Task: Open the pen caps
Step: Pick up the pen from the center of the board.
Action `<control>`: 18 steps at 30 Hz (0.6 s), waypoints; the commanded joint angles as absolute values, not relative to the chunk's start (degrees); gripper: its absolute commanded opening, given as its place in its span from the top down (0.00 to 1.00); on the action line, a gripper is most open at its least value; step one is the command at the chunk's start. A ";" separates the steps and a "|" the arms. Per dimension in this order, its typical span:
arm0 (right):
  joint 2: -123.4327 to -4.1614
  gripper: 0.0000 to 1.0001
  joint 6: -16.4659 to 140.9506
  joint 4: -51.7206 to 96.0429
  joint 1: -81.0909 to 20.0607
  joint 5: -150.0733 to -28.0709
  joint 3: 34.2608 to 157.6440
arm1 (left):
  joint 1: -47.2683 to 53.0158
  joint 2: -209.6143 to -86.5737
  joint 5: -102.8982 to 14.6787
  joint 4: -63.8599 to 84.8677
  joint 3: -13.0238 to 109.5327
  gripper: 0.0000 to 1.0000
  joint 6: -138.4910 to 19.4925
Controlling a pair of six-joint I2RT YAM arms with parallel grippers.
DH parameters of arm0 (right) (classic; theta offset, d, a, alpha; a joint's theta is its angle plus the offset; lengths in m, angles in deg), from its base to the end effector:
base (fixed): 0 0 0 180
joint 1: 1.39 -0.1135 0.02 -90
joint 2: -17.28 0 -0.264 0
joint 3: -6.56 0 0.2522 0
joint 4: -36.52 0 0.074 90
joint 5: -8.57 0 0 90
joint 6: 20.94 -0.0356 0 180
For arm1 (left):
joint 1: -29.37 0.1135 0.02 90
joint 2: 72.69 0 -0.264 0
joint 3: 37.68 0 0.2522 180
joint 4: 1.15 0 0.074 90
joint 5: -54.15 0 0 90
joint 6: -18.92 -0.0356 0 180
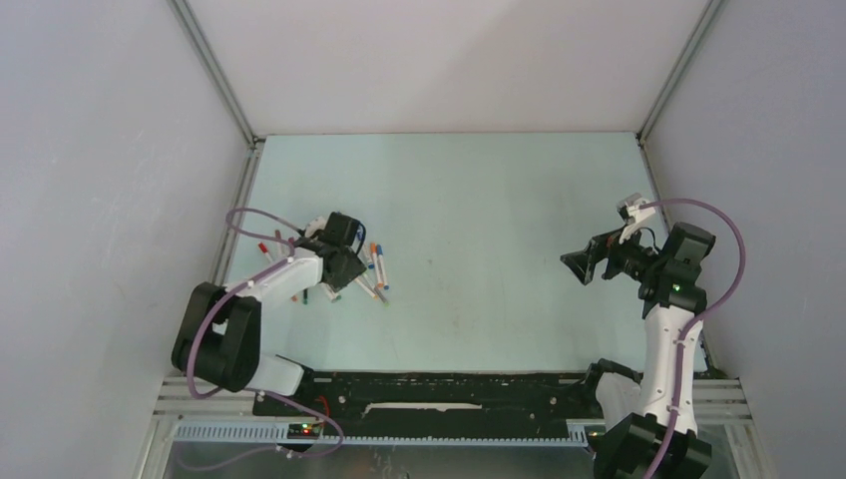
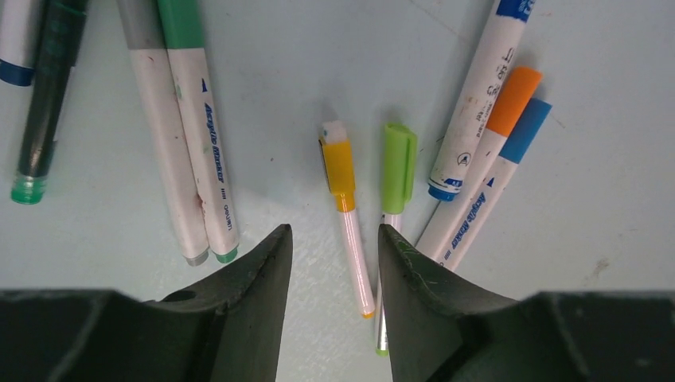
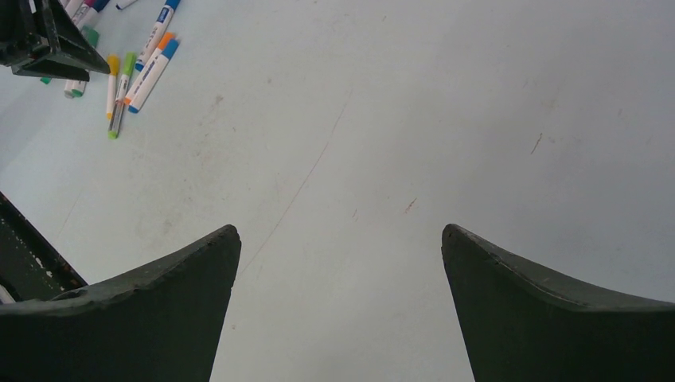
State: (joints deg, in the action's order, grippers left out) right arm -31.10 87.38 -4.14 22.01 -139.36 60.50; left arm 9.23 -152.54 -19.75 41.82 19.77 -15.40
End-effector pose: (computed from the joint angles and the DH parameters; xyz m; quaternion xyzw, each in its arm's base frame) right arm 0.1695 -0.0405 0.2819 -0.1886 0.7855 0.2580 0.5299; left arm 0.2397 -0.0774 0.1789 -0.3237 0.9121 -0.0218 0.2507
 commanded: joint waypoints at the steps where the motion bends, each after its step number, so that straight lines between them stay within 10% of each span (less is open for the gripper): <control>1: -31.32 0.00 88.37 -4.10 21.64 -138.82 61.04 | 8.81 -154.47 -21.73 40.34 22.40 0.53 -13.26; 18: -31.23 0.00 88.71 -4.15 21.11 -138.38 61.04 | 7.93 -158.39 -20.73 39.96 23.59 0.56 -14.29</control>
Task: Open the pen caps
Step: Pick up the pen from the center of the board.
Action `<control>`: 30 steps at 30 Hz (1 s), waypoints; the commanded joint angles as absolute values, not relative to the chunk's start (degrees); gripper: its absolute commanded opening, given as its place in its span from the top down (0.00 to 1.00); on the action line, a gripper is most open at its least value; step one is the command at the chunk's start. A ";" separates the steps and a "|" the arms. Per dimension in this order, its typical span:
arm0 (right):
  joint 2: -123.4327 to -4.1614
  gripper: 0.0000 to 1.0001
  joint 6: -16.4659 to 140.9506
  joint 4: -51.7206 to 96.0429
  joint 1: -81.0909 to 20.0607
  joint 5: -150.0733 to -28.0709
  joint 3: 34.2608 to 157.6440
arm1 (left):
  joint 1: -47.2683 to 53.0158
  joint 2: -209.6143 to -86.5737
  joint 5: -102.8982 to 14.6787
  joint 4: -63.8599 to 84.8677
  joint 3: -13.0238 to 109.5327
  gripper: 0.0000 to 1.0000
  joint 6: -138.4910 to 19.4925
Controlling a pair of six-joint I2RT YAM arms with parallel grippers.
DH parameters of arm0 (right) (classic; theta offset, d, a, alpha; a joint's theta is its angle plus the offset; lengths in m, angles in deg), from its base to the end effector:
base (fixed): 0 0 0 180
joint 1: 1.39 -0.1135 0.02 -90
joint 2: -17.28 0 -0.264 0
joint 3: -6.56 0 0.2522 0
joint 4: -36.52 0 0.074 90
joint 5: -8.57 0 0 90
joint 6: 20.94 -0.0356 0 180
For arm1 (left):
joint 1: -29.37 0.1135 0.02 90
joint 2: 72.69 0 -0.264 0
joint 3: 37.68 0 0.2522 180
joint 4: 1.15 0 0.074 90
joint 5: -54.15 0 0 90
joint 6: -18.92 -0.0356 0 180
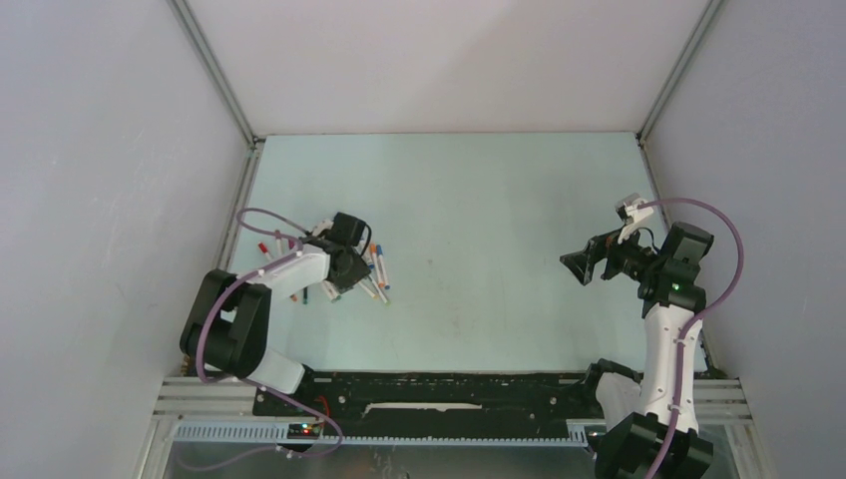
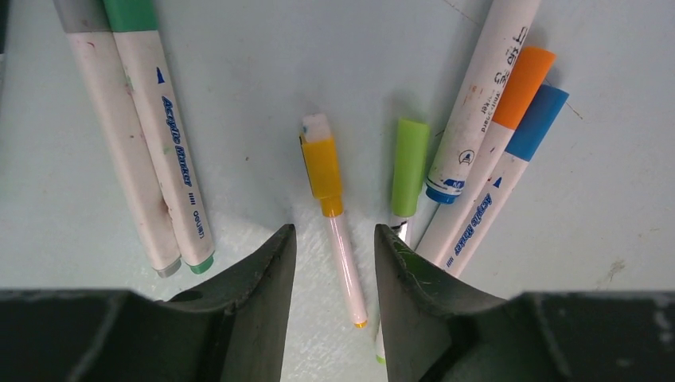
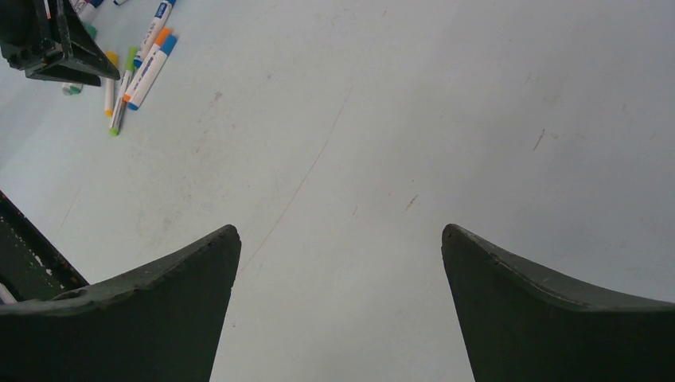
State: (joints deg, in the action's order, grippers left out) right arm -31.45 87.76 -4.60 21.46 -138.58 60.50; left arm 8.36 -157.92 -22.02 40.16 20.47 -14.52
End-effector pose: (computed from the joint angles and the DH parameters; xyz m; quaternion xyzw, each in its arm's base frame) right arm 0.1707 -0.0395 0.2801 -0.1890 0.7895 0.2567 0.5244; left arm 0.2482 -0.0862 0.1608 -0.3192 0.9217 -0.0244 0.2191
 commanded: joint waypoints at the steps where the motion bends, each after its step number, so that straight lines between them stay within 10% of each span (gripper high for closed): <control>1: -31.23 0.00 88.81 -4.14 21.11 -138.38 61.09 | 7.85 -158.66 -20.64 40.27 23.88 0.56 -14.37; 30: -29.30 0.00 88.96 -4.84 21.01 -138.59 61.63 | 7.49 -162.81 -21.59 41.56 24.17 0.73 -15.59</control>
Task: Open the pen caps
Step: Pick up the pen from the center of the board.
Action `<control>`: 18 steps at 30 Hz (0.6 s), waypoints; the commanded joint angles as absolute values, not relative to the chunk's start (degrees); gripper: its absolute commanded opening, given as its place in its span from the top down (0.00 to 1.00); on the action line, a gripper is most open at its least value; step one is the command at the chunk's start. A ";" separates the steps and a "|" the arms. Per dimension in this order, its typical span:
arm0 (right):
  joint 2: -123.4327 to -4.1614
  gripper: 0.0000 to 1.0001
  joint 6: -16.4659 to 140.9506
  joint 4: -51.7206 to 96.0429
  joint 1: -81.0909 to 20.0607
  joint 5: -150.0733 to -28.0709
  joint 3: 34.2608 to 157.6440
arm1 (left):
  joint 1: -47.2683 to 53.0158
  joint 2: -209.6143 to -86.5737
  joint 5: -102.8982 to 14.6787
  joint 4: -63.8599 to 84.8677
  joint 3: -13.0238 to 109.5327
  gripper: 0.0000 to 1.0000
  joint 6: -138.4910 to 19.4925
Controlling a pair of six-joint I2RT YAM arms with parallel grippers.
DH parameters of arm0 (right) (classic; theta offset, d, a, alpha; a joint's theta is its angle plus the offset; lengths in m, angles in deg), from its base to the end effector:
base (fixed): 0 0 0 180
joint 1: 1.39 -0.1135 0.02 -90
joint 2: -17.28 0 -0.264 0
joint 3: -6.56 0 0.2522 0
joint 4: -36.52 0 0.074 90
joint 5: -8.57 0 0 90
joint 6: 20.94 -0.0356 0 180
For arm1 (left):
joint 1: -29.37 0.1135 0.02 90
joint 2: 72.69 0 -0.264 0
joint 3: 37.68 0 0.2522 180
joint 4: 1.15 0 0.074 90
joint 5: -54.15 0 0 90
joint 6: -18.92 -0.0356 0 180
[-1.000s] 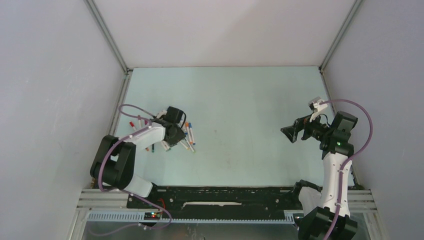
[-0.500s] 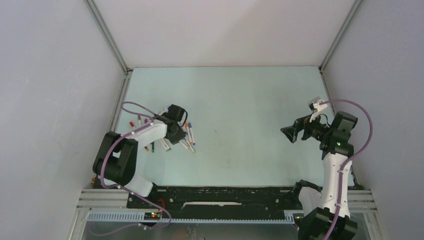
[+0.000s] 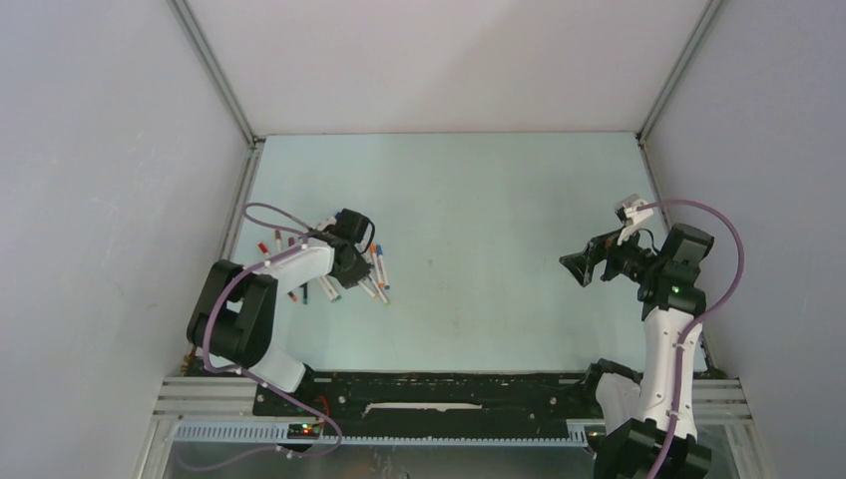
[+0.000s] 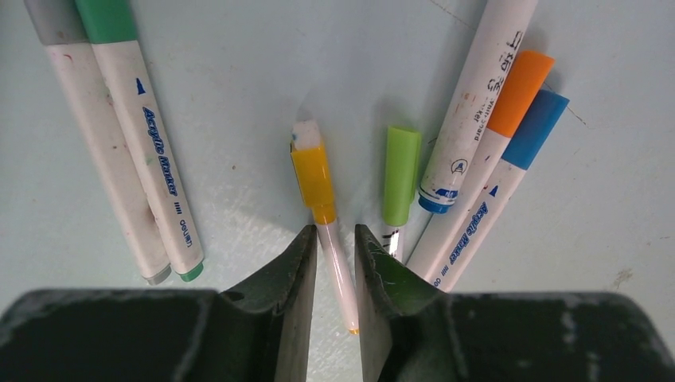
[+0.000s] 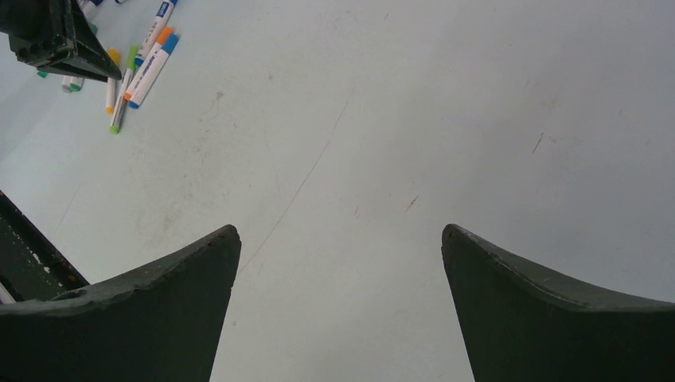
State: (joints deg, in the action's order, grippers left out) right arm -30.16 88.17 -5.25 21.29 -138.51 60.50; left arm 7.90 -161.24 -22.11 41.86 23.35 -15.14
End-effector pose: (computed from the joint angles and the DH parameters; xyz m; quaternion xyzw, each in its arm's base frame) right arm 0.1667 -0.0373 0.2826 -0.1952 0.7866 0.2524 0.5286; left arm 0.2573 -0.0921 0.1585 -0.3092 0.9286 -0.0130 0.2047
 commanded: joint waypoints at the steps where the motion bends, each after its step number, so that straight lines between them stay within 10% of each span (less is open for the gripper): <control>1: -29.30 0.00 88.96 -4.84 21.02 -138.67 61.63 | 7.49 -162.92 -21.54 41.53 24.24 0.74 -15.68; 18: -29.23 0.00 89.09 -6.17 20.77 -140.57 62.48 | 7.49 -152.70 -19.96 40.83 21.52 0.96 -17.58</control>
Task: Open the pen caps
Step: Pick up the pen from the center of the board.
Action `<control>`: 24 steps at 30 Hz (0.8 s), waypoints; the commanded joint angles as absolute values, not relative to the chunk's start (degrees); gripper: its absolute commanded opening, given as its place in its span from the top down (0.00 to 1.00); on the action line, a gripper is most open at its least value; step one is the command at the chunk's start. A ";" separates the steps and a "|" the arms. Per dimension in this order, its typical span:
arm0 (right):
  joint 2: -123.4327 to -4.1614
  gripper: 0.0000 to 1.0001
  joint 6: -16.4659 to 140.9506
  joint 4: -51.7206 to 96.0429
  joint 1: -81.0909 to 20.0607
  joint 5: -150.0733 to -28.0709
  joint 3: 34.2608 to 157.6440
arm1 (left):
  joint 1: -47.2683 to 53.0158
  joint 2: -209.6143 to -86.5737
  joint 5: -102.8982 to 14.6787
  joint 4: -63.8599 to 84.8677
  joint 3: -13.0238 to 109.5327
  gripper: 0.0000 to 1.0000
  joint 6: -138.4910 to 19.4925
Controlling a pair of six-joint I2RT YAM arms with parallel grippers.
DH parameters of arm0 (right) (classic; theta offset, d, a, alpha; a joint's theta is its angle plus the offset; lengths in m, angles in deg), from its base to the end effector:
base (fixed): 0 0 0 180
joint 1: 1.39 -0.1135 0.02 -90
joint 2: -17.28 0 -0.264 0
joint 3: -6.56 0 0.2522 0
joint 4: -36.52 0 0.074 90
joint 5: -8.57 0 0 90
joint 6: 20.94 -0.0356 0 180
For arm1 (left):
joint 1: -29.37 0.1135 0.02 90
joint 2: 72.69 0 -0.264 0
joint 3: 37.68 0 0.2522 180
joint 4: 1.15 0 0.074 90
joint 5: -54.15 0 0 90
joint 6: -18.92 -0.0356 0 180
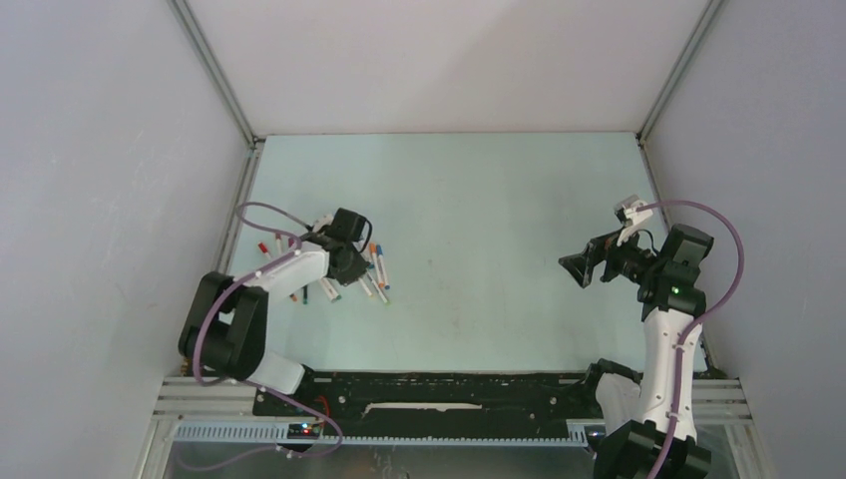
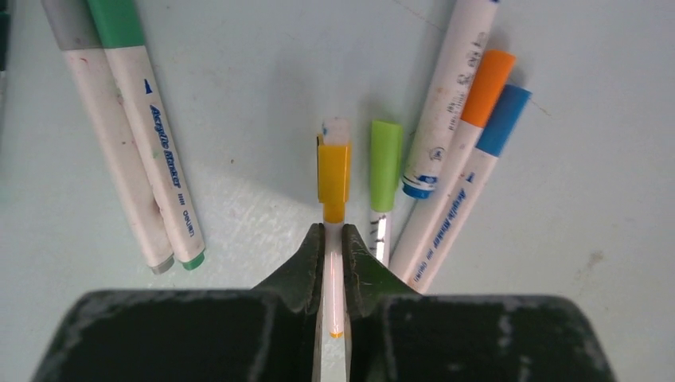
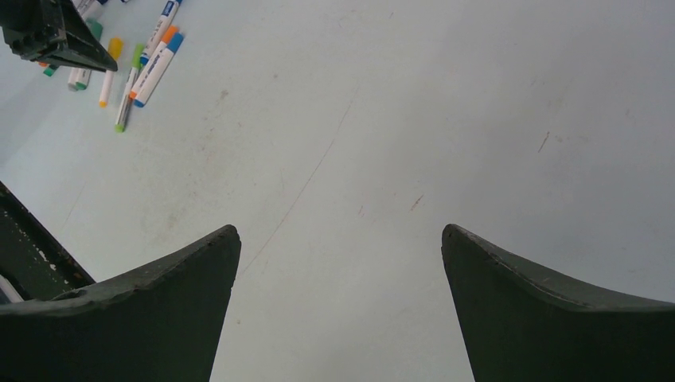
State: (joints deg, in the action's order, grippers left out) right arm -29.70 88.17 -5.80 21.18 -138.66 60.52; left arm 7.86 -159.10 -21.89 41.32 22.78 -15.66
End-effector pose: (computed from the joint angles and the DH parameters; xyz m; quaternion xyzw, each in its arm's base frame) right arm 0.1651 -0.0362 0.2832 -0.1962 0.7862 0.2542 0.5280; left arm 0.2545 -0.0911 0.1657 -0.3061 0.9260 -0.0221 0.2198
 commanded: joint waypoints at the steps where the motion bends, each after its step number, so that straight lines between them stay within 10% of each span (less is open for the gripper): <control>1: -29.37 0.00 89.10 -6.37 20.57 -140.96 62.57 | 7.49 -151.13 -20.01 40.85 21.31 0.96 -18.27; 12: -34.53 0.00 82.69 -4.07 9.88 -148.86 62.77 | 6.67 -133.09 -41.85 10.68 8.48 1.00 -22.66; 24: -40.90 0.00 55.72 20.20 -4.19 -149.52 57.53 | -6.47 -140.22 -42.26 -21.11 11.37 1.00 -17.02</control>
